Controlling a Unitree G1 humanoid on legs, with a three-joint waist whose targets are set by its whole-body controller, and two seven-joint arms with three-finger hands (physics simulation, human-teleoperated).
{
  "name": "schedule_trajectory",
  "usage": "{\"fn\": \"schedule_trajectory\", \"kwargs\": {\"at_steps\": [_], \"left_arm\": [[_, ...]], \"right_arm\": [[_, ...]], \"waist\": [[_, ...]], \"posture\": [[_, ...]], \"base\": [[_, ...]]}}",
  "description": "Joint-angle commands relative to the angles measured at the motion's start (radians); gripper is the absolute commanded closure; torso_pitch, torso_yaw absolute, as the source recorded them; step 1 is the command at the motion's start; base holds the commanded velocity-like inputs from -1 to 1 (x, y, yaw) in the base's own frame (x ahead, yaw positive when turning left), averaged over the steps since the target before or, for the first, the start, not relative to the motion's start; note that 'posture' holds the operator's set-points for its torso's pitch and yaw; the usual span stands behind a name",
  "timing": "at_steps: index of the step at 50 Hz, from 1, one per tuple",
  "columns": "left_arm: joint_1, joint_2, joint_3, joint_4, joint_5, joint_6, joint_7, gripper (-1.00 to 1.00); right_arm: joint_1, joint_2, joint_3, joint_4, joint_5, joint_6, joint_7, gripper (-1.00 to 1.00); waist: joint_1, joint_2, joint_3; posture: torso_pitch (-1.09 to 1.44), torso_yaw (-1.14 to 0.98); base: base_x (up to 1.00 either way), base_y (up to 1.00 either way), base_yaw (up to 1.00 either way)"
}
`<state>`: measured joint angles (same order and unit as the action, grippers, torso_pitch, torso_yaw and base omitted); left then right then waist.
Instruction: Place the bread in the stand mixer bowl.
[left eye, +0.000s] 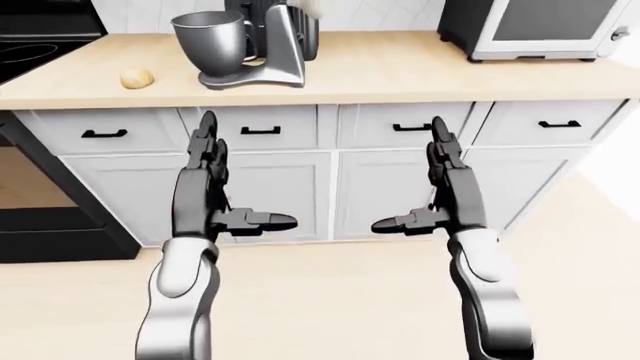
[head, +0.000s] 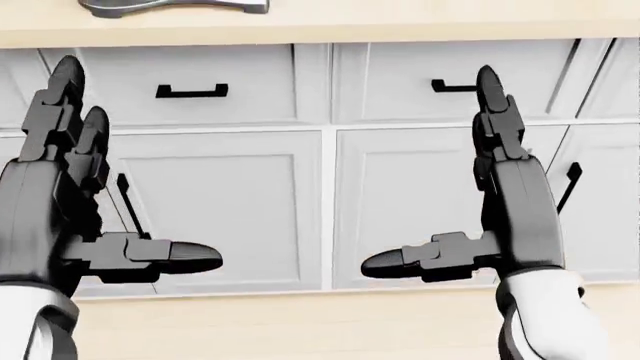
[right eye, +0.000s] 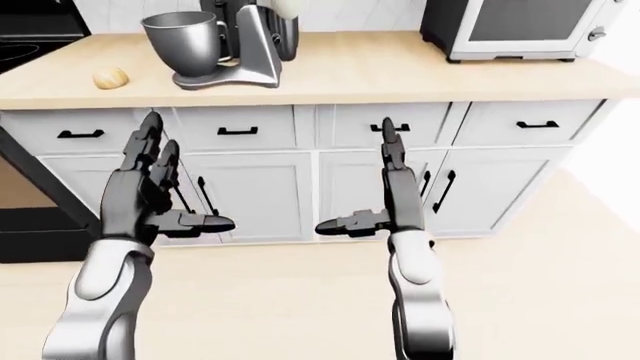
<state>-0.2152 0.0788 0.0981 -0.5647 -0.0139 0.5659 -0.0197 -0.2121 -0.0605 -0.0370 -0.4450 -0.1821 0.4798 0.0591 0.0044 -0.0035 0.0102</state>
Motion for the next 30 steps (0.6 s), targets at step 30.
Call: {"fn": "schedule_trajectory", "kwargs": {"at_steps": [30], "left_arm": [[-0.077, 0.033, 0.024, -0.099, 0.017, 0.059, 0.005, -1.00]], "right_arm": [[-0.069, -0.014, -0.007, -0.131, -0.091, 0.115, 0.038, -1.00]], "waist": [[-0.014, -0.013, 0.007]], "posture": [[0.00, 0.00]], "base": [[0.00, 0.05, 0.00]]}}
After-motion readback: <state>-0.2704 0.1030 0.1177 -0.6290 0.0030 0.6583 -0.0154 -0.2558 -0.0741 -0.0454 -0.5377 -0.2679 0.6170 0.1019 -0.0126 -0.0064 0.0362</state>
